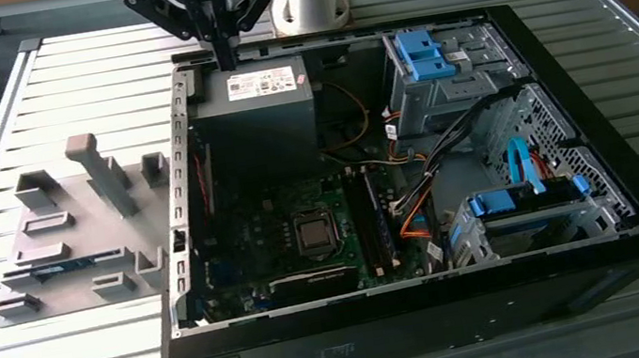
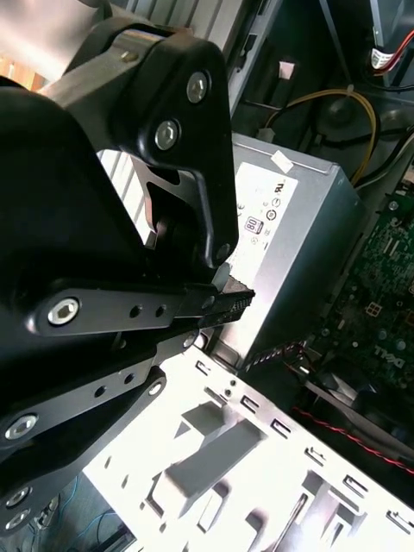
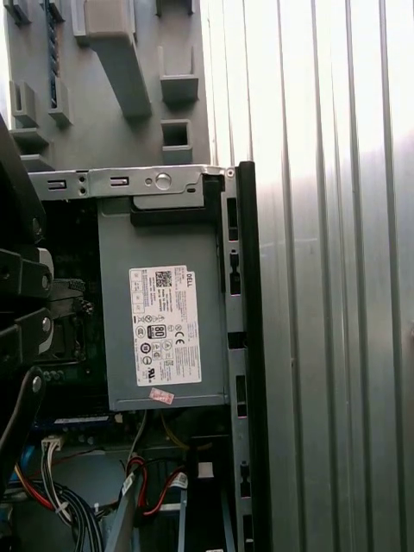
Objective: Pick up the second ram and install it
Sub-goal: 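Reach for the second ram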
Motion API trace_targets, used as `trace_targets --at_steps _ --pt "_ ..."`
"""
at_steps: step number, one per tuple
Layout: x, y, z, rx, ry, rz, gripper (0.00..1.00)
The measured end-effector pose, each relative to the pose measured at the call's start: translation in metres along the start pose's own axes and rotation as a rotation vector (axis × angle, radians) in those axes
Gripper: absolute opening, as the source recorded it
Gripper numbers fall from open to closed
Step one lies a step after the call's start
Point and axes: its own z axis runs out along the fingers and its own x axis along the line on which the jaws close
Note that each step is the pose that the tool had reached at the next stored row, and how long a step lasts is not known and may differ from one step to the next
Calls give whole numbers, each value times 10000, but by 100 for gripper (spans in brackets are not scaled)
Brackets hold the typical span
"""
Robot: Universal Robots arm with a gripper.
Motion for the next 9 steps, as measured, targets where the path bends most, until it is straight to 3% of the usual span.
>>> trace_targets --at_steps 9 --pt "42 -4 3 1 1 0 11"
